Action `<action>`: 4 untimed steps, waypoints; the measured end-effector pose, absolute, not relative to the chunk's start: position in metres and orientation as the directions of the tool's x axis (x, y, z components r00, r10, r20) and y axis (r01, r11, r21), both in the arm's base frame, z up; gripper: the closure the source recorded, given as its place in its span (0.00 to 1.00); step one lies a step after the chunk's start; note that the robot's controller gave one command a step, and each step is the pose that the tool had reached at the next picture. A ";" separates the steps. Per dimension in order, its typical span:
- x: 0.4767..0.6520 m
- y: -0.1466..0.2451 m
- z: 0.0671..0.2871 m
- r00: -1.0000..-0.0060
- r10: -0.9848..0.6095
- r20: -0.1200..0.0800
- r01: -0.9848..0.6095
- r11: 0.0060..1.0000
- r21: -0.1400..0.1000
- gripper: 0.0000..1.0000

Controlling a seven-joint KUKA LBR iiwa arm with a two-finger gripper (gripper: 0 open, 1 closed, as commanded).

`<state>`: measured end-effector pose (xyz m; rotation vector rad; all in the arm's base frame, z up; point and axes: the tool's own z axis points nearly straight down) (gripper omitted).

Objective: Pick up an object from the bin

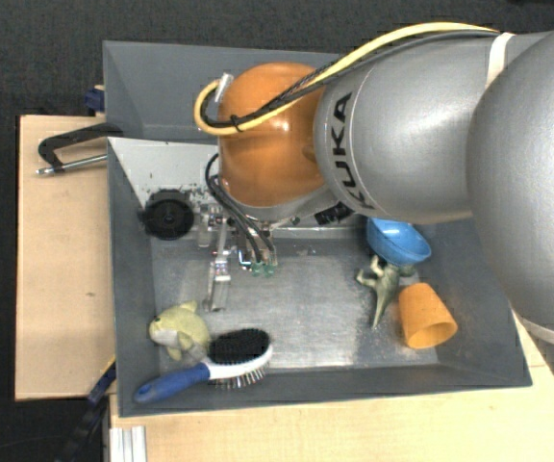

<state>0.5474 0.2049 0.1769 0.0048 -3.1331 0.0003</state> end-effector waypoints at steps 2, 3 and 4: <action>0.500 0.231 0.086 -0.996 -0.091 -0.015 -0.092 0.996 0.006 0.00; 0.497 0.230 0.082 -0.996 -0.092 -0.005 -0.092 0.996 0.003 1.00; 0.535 0.201 0.237 -0.996 -0.092 -0.016 -0.092 0.996 0.004 1.00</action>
Offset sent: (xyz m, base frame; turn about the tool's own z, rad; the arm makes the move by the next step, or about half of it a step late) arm -0.0366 0.0287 -0.0205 -0.0462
